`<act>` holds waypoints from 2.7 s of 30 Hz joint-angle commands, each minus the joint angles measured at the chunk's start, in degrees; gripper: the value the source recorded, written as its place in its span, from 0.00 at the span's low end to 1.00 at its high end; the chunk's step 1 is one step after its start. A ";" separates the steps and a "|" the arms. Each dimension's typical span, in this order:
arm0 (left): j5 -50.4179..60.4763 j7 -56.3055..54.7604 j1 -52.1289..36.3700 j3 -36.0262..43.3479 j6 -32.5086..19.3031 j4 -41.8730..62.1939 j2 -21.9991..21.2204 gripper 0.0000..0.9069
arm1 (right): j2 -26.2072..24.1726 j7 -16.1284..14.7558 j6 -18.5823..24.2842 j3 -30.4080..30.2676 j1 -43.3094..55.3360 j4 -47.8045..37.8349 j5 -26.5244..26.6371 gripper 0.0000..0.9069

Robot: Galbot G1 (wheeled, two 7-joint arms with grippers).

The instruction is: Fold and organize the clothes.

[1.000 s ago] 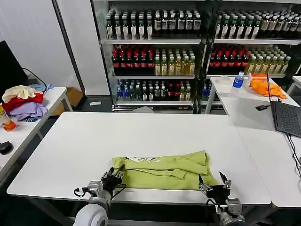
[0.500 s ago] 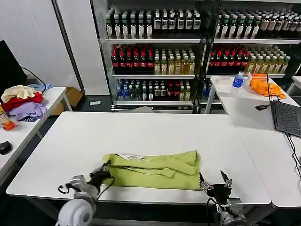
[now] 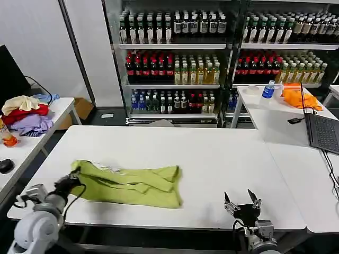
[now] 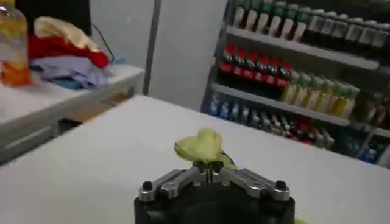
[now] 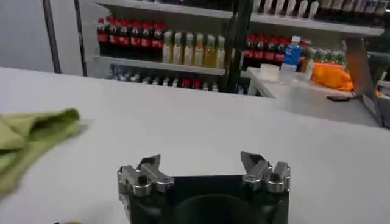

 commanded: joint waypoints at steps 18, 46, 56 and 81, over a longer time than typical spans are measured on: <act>-13.80 -0.56 -9.43 23.12 1.58 -5.96 -12.92 0.02 | -0.47 0.15 0.45 -0.02 -1.60 -0.67 -0.53 1.00; -2.31 2.04 -6.82 21.15 1.84 -5.59 -15.03 1.00 | -0.06 0.06 0.35 -0.19 -1.56 -0.32 -0.63 1.00; 6.06 2.31 -3.09 8.45 0.99 2.24 -7.39 1.00 | 0.03 -0.04 0.44 -0.07 -1.74 0.38 -0.57 1.00; 0.99 8.29 -5.67 13.21 7.54 9.53 -12.68 1.00 | 0.18 -0.09 0.42 1.02 -3.52 2.03 -0.84 1.00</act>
